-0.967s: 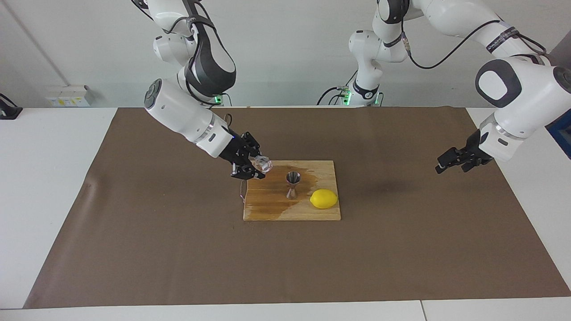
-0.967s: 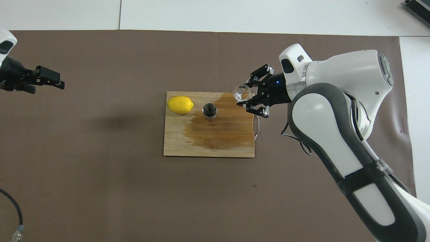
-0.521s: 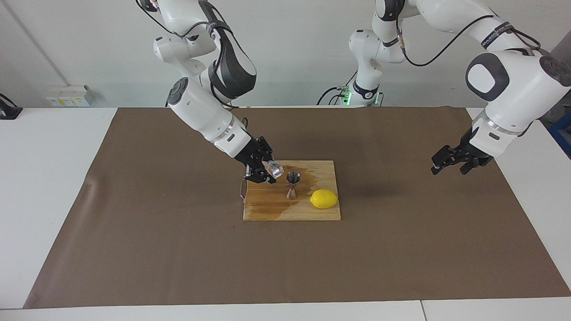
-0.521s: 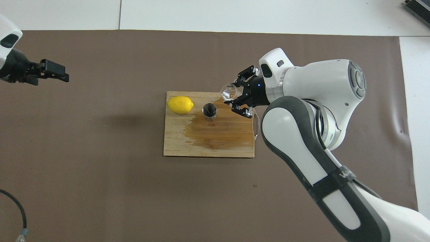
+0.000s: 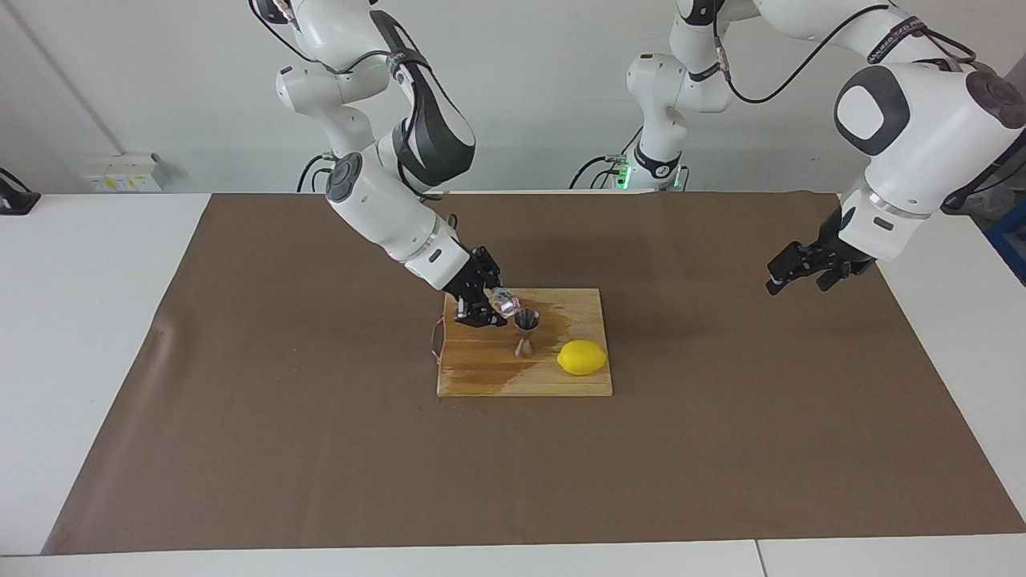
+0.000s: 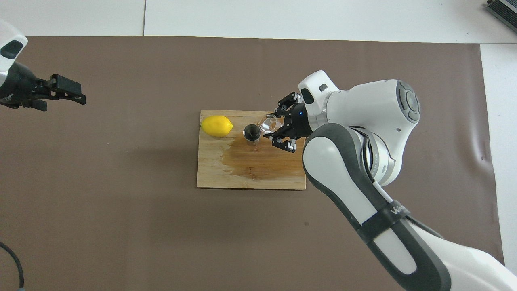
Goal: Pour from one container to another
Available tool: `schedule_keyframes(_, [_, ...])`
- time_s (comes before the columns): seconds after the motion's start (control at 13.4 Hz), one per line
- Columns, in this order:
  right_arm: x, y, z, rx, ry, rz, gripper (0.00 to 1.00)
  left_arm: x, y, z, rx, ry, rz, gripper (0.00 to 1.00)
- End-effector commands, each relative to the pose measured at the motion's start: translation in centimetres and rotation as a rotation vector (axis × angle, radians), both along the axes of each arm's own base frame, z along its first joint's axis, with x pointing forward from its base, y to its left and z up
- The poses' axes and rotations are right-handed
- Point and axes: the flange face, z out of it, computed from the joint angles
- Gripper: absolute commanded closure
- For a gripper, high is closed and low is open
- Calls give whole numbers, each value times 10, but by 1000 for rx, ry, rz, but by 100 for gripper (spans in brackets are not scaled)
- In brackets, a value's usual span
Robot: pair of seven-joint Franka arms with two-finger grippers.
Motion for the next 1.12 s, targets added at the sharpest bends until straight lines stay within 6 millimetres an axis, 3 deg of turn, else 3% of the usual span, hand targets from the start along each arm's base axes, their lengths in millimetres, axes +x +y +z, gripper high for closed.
schedule_keyframes(0.0, [-8,3,4,-3,27,10,100,-12,-3,19,29,-8,6,0])
schedule_keyframes(0.22, [-11,10,2,-11,24,15,100,-24,4,36,1,-7,10,0])
schedule_keyframes(0.74, [-12,15,2,-75,54,-26,100,-36,-3,51,11,-6,-18,0])
schedule_keyframes(1.04, [-14,18,1,-112,45,-7,100,-57,14,66,37,38,-3,0])
